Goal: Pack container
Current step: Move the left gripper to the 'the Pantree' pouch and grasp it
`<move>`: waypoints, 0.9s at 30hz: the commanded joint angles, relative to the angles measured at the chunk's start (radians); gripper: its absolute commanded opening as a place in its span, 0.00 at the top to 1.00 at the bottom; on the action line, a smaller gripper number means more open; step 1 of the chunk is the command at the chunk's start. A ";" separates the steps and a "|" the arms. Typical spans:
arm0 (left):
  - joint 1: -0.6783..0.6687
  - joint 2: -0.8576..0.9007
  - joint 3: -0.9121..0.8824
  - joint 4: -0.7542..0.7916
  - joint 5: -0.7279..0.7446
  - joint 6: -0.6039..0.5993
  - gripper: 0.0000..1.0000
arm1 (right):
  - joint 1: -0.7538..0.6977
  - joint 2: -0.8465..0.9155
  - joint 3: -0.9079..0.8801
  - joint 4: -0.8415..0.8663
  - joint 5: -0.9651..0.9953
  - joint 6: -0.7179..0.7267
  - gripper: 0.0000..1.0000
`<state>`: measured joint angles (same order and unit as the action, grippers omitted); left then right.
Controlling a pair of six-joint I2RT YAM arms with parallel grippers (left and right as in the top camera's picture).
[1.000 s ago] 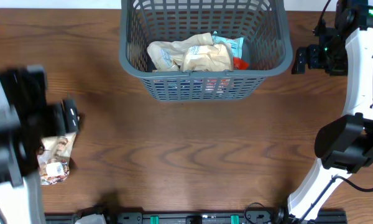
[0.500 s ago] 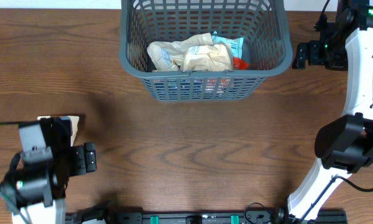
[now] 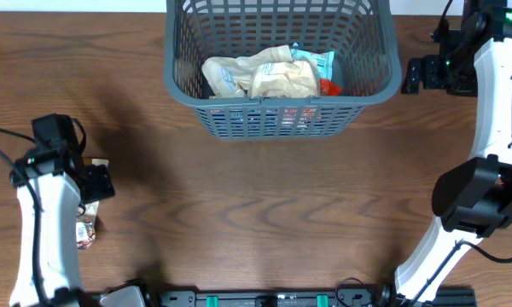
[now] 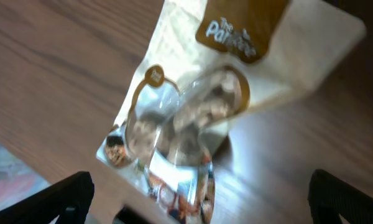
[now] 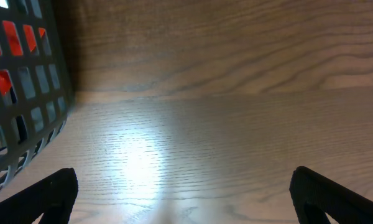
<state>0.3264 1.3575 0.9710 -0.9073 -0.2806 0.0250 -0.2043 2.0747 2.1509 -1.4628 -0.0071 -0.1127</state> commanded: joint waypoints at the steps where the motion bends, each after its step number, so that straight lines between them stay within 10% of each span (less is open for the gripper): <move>1: 0.007 0.066 -0.008 0.037 -0.019 0.009 0.01 | 0.009 -0.016 0.000 -0.003 0.003 0.007 0.01; 9: 0.026 0.190 -0.008 0.109 0.051 0.242 0.02 | 0.008 -0.016 0.000 -0.023 0.004 0.003 0.01; 27: 0.217 0.216 -0.053 0.178 0.230 0.254 0.01 | 0.008 -0.016 0.000 -0.018 0.004 0.003 0.01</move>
<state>0.5407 1.5642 0.9546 -0.7418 -0.0845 0.2668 -0.2043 2.0747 2.1509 -1.4826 -0.0071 -0.1127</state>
